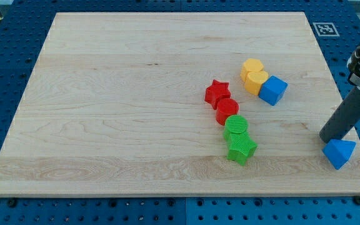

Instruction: Separate the blue cube from the yellow heart

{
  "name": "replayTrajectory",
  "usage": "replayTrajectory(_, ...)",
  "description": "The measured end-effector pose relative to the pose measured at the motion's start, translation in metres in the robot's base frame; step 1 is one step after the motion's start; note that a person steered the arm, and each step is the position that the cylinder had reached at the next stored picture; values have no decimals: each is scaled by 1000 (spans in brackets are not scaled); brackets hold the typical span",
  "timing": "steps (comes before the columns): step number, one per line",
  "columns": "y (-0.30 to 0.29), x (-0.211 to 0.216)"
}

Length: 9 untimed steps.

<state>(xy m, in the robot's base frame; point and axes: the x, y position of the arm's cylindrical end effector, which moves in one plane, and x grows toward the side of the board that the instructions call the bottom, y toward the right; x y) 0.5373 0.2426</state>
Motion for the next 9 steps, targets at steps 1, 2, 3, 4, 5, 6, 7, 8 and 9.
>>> replayTrajectory(1, 0, 3)
replayTrajectory(2, 0, 18)
replayTrajectory(3, -15, 19)
replayTrajectory(4, -51, 1)
replayTrajectory(5, -71, -27)
replayTrajectory(6, -77, -42)
replayTrajectory(7, -103, -72)
replayTrajectory(8, -117, -84)
replayTrajectory(9, -123, -110)
